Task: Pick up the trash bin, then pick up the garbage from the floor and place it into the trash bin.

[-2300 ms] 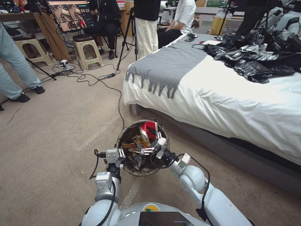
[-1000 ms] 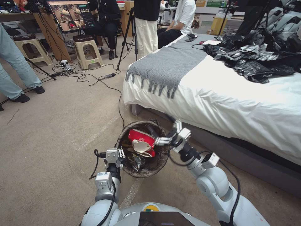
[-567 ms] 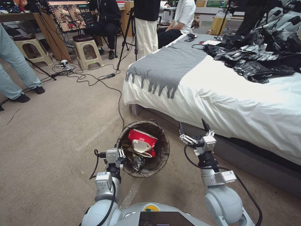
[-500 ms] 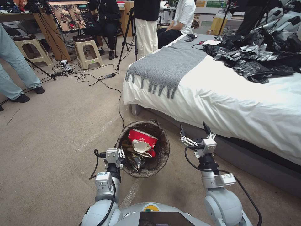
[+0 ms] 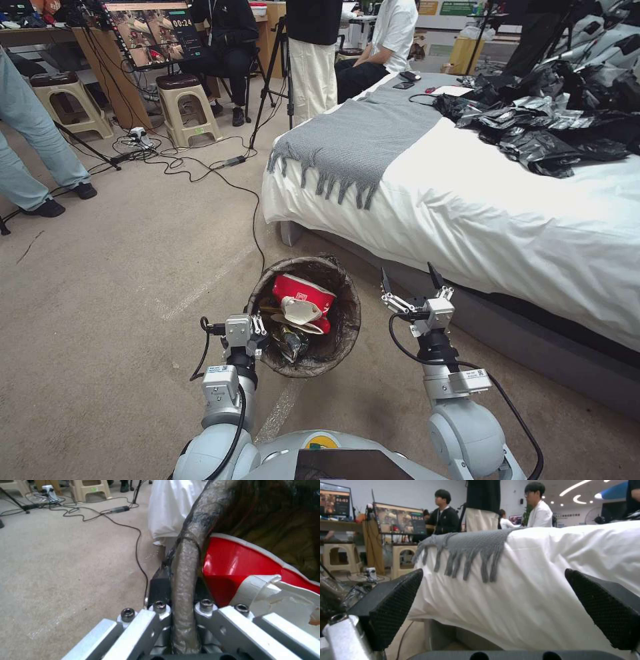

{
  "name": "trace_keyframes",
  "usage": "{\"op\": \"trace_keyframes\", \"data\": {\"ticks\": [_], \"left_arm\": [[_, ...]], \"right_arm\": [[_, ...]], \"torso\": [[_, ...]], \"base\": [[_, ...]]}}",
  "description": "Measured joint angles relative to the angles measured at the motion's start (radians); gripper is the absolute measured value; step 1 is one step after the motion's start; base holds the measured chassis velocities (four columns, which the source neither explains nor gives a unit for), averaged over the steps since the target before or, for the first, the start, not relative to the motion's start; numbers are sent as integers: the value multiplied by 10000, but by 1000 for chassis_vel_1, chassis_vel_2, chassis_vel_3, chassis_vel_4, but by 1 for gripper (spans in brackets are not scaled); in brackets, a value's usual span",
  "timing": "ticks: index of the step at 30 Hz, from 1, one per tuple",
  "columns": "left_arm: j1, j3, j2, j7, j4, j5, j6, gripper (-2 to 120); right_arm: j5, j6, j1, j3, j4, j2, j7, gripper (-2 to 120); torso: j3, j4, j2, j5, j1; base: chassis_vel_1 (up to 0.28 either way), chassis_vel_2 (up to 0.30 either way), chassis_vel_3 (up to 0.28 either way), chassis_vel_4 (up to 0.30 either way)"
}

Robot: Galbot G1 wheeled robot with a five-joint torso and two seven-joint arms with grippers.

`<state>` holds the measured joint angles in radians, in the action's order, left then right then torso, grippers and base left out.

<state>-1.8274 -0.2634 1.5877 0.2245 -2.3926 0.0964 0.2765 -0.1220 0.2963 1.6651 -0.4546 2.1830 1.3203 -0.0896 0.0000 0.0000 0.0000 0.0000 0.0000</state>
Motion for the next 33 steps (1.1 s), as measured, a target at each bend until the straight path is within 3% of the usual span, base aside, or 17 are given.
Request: {"op": "trace_keyframes", "data": {"ticks": [33], "left_arm": [[0, 0, 0, 0, 0, 0, 0, 0]], "right_arm": [[-157, -17, -374, -148, -415, -122, 175, 100]], "torso": [[0, 1, 0, -1, 0]], "base": [[89, 95, 89, 91]]}}
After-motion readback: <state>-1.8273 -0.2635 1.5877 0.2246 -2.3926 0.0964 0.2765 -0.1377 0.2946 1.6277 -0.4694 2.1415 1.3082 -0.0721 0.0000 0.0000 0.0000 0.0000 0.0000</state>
